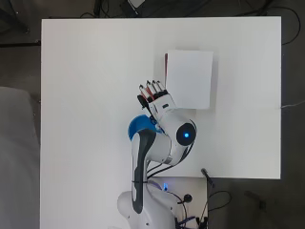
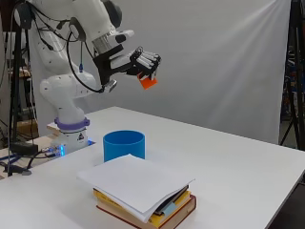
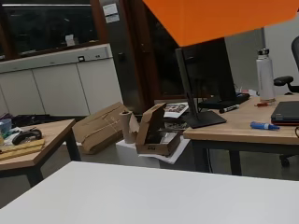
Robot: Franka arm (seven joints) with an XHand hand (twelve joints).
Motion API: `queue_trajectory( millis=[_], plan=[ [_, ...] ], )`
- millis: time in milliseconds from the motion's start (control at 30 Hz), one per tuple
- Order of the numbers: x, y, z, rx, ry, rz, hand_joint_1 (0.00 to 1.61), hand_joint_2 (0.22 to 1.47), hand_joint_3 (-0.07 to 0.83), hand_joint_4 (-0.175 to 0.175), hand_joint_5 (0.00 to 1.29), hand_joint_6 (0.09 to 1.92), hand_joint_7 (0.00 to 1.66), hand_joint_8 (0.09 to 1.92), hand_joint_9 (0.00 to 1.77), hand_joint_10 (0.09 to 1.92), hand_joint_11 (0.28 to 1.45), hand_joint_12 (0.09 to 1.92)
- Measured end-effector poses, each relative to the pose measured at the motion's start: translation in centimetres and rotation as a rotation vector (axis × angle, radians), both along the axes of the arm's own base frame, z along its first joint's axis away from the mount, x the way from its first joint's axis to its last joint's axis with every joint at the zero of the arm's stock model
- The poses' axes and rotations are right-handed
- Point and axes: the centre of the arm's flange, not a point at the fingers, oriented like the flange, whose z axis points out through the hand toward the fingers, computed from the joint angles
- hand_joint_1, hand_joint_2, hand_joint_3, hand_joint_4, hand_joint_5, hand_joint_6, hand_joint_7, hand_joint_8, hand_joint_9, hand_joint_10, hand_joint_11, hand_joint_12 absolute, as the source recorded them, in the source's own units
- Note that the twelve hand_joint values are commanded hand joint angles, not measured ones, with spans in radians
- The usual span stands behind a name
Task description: Teleoperate dual arm-hand system to pick and place objects
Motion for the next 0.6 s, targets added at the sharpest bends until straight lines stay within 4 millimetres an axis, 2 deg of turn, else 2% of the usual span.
queue_trajectory(
  millis=[33, 67, 133, 233, 333, 400, 500, 600],
  plan=[
    [-1.1, 0.7, 0.0, -0.013, 0.005, 0.029, 1.02, 1.35, 0.013, 0.005, 0.53, 1.59, 0.66, 1.79, 0.83, 1.92, 0.65, 1.65],
    [-2.1, 1.2, -0.3, -0.023, 0.019, 0.051, 1.03, 1.36, 0.010, -0.004, 0.51, 1.60, 0.64, 1.77, 0.77, 1.92, 0.59, 1.58],
    [-3.9, 2.0, -1.3, -0.036, 0.050, 0.081, 1.03, 1.37, 0.006, 0.011, 0.51, 1.63, 0.61, 1.74, 0.70, 1.90, 0.55, 1.51],
    [-6.4, 2.6, -3.3, -0.031, 0.134, 0.122, 1.01, 1.39, 0.007, 0.028, 0.46, 1.75, 0.58, 1.72, 0.66, 1.90, 0.54, 1.50],
    [-7.8, 2.4, -6.0, -0.012, 0.226, 0.131, 1.02, 1.40, 0.001, -0.007, 0.48, 1.65, 0.57, 1.81, 0.64, 1.92, 0.52, 1.46],
    [-8.5, 2.0, -8.1, 0.002, 0.275, 0.088, 1.03, 1.40, 0.000, -0.018, 0.49, 1.62, 0.56, 1.83, 0.63, 1.92, 0.51, 1.42],
    [-9.4, 1.4, -11.5, 0.032, 0.334, 0.034, 1.00, 1.41, 0.006, 0.011, 0.45, 1.72, 0.55, 1.82, 0.61, 1.91, 0.51, 1.38],
    [-10.4, 0.9, -14.5, 0.068, 0.369, 0.023, 0.98, 1.43, 0.009, 0.017, 0.41, 1.77, 0.53, 1.84, 0.61, 1.92, 0.51, 1.36]
  ],
)
